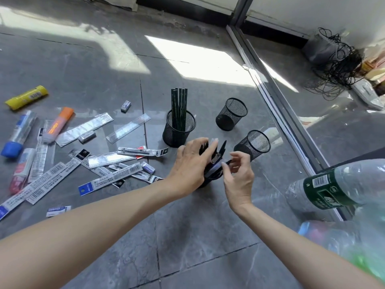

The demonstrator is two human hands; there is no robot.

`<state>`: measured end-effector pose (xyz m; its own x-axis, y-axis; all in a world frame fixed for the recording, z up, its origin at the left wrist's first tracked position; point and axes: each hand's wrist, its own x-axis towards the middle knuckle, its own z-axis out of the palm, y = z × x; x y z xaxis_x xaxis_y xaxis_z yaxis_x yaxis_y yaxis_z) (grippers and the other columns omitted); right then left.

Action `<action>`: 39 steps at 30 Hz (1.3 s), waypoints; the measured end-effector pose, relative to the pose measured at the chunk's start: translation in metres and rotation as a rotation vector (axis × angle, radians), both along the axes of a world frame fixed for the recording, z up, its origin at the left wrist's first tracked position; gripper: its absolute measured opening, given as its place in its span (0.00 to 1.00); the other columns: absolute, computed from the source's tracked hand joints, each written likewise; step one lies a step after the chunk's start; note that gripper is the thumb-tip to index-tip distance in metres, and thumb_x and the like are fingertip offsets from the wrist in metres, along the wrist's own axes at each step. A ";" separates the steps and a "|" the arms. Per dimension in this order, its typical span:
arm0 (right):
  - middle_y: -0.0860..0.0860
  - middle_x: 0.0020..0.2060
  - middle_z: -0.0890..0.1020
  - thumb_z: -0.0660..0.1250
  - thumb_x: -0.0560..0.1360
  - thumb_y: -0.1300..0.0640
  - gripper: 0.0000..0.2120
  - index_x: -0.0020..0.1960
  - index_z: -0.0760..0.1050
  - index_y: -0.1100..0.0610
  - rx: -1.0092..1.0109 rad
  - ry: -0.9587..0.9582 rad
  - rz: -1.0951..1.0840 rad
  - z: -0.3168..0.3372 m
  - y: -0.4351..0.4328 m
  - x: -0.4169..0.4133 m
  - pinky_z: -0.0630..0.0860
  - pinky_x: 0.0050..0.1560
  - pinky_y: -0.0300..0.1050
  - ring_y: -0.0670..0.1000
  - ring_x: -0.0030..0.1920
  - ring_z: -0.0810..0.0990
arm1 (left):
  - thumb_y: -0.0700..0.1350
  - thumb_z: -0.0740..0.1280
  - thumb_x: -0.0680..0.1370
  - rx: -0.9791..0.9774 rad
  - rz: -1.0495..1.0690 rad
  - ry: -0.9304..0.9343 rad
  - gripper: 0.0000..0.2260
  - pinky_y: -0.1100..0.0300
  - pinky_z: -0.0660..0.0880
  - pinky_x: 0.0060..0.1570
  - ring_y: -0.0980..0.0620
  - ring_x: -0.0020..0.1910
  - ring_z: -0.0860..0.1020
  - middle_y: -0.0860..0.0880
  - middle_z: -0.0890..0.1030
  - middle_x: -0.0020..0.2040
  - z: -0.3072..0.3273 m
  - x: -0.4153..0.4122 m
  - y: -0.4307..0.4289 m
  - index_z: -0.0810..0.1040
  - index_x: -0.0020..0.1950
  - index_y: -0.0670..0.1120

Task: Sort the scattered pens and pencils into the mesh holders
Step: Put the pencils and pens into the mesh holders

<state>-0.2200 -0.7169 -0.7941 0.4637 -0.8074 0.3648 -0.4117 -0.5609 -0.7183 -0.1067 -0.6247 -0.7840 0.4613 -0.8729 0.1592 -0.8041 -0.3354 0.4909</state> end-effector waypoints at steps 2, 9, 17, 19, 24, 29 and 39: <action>0.49 0.39 0.75 0.72 0.68 0.69 0.20 0.53 0.69 0.53 0.034 -0.014 -0.006 0.003 -0.005 0.001 0.75 0.42 0.36 0.45 0.37 0.76 | 0.35 0.59 0.71 -0.026 0.025 0.012 0.32 0.55 0.53 0.61 0.49 0.65 0.54 0.47 0.59 0.71 -0.002 0.003 0.005 0.59 0.75 0.52; 0.51 0.47 0.79 0.71 0.69 0.70 0.27 0.64 0.67 0.57 0.205 0.007 0.064 -0.003 -0.004 -0.002 0.76 0.48 0.32 0.45 0.42 0.81 | 0.36 0.59 0.69 0.184 -0.085 -0.244 0.39 0.48 0.48 0.69 0.46 0.74 0.46 0.47 0.48 0.75 -0.012 0.014 0.005 0.48 0.76 0.56; 0.44 0.36 0.75 0.73 0.69 0.57 0.11 0.45 0.72 0.52 0.036 0.115 0.022 0.000 0.001 0.008 0.74 0.48 0.55 0.51 0.39 0.75 | 0.39 0.52 0.62 -0.034 -0.197 -0.393 0.31 0.50 0.58 0.60 0.44 0.66 0.62 0.44 0.63 0.67 -0.028 0.011 0.021 0.71 0.66 0.48; 0.45 0.33 0.78 0.71 0.69 0.59 0.05 0.40 0.74 0.54 -0.055 0.196 0.176 -0.002 0.004 0.010 0.74 0.45 0.58 0.52 0.36 0.77 | 0.40 0.48 0.64 -0.132 -0.150 -0.286 0.29 0.51 0.60 0.60 0.45 0.64 0.63 0.44 0.62 0.66 -0.028 0.010 0.020 0.68 0.65 0.47; 0.48 0.41 0.77 0.65 0.71 0.67 0.09 0.47 0.75 0.56 -0.079 0.083 0.079 -0.008 0.005 0.008 0.74 0.48 0.54 0.52 0.44 0.75 | 0.44 0.61 0.77 -0.028 0.077 0.199 0.17 0.59 0.66 0.49 0.49 0.55 0.68 0.49 0.62 0.57 -0.026 0.001 0.024 0.60 0.62 0.49; 0.53 0.46 0.80 0.63 0.70 0.67 0.17 0.57 0.76 0.60 -0.086 0.245 0.229 -0.010 -0.007 0.004 0.75 0.52 0.54 0.57 0.47 0.77 | 0.49 0.61 0.79 0.169 -0.154 0.184 0.14 0.52 0.71 0.46 0.45 0.52 0.74 0.47 0.71 0.53 -0.031 0.000 0.022 0.65 0.63 0.49; 0.46 0.49 0.69 0.61 0.67 0.71 0.21 0.58 0.72 0.59 -0.108 0.187 0.144 -0.009 -0.015 -0.001 0.70 0.55 0.47 0.50 0.49 0.71 | 0.49 0.60 0.80 0.220 -0.101 0.113 0.10 0.50 0.72 0.45 0.39 0.50 0.75 0.43 0.72 0.51 -0.028 0.015 -0.002 0.72 0.52 0.43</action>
<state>-0.2210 -0.7322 -0.8035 0.6388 -0.6888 0.3427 -0.4417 -0.6930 -0.5697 -0.0913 -0.6262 -0.8121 0.3738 -0.9234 -0.0868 -0.7832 -0.3644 0.5038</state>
